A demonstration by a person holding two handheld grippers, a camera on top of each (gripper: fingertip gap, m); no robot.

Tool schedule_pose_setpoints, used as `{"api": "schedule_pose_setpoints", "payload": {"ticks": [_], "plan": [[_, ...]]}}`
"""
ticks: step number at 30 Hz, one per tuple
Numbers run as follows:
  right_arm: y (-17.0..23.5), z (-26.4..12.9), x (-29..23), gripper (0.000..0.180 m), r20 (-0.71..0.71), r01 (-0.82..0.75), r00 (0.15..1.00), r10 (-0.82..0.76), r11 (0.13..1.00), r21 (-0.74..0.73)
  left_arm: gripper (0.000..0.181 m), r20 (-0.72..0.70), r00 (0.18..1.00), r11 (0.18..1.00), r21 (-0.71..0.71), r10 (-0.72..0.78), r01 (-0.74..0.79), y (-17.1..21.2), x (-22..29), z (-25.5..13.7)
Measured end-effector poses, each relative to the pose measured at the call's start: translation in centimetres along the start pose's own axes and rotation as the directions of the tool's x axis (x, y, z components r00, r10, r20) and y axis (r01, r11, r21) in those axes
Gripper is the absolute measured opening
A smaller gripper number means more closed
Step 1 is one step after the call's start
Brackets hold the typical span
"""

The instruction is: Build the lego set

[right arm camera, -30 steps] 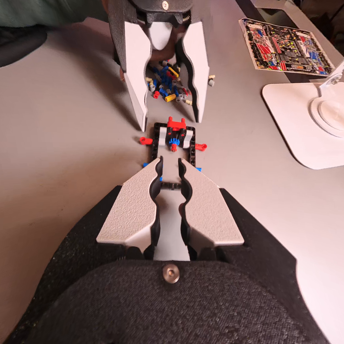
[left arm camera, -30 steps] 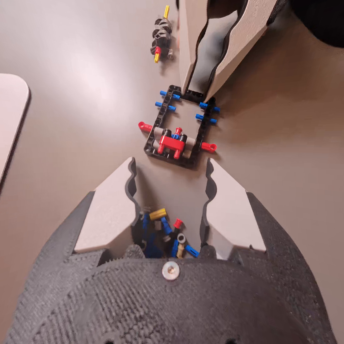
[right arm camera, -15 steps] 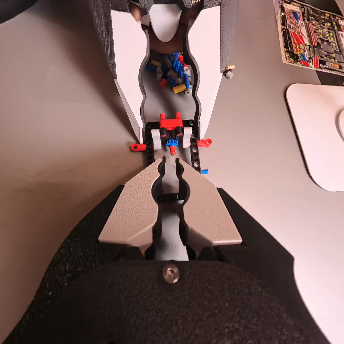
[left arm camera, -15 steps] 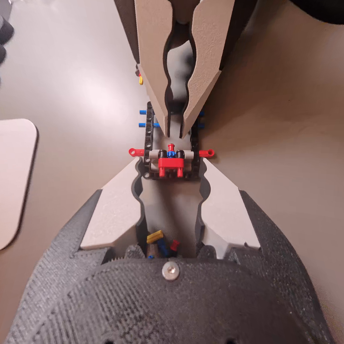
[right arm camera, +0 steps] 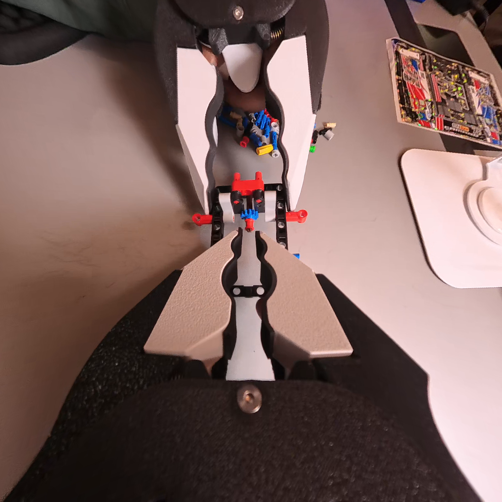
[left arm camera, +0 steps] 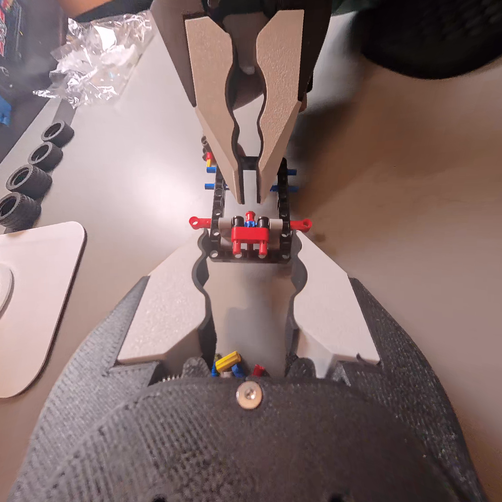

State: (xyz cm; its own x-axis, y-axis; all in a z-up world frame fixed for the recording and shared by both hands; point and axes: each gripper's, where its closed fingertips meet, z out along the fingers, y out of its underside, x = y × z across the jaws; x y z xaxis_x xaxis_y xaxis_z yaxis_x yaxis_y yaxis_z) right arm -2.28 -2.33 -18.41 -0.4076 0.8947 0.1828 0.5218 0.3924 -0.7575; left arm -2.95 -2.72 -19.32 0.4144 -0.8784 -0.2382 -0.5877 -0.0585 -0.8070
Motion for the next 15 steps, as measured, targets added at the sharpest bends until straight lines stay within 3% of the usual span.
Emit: {"api": "schedule_pose_setpoints", "payload": {"ticks": [9,15], "plan": [[-1.8,-2.0,0.1,0.005,0.015,0.004,1.0,-0.005,0.995,0.097,0.059,-0.018,0.999,0.993,0.108,-0.036,0.037,-1.7,0.0,-0.6],[-1.0,-1.7,0.2,0.006,0.006,0.025,1.0,-0.025,0.998,0.055,0.059,-0.008,0.998,0.997,0.046,-0.058,0.058,-1.2,-0.1,-0.3]]}}
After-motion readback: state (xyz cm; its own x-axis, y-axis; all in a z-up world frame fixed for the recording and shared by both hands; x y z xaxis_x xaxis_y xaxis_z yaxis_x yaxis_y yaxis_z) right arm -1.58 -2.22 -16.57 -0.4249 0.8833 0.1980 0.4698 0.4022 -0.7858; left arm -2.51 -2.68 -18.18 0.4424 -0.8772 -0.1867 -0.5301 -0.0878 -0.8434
